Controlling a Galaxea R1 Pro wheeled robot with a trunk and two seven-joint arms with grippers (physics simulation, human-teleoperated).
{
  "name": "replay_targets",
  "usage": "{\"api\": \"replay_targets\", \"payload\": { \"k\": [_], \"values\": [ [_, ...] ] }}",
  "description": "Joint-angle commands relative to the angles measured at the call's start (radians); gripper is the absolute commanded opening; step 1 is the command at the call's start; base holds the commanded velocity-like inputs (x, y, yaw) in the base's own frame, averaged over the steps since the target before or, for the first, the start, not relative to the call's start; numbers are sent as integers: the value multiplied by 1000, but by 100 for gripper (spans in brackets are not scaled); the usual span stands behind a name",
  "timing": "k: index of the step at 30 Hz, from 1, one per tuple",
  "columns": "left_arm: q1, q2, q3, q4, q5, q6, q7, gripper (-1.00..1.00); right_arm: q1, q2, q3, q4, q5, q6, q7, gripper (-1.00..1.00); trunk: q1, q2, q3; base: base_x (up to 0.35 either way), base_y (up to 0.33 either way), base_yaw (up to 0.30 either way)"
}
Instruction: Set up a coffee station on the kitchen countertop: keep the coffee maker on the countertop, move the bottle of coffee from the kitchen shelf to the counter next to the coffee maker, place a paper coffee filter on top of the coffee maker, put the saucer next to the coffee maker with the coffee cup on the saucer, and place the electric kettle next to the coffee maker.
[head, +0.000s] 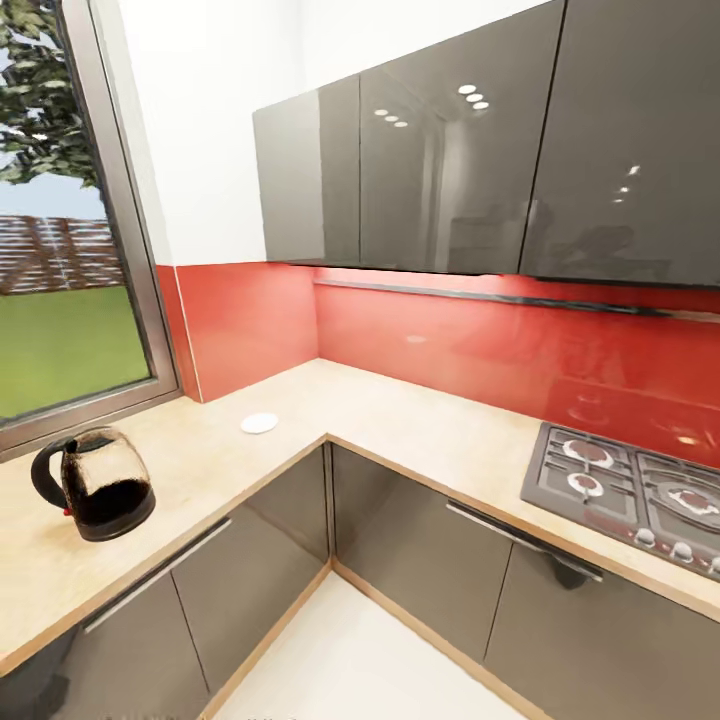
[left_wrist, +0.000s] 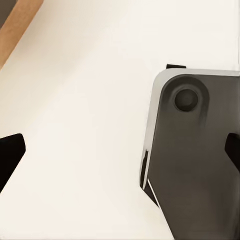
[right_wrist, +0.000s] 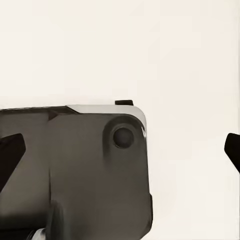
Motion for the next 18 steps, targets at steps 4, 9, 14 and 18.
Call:
{"api": "replay_targets", "payload": {
  "k": [4,9,14,18],
  "values": [
    [0,0,8,1,-1,-5,0,100,1,0,6,-1,-8,-2,-4,100,0,0,0,0,-274,278],
    [0,0,11,1,-1,-6,0,100,1,0,6,-1,-8,-2,-4,100,0,0,0,0,-274,278],
    [-1,1,13,1,0,-6,0,100,1,0,6,-1,-8,-2,-4,100,0,0,0,0,-274,278],
    [-1,0,13,1,0,-7,0,100,1,0,6,-1,-8,-2,-4,100,0,0,0,0,-274,278]
  ]
}}
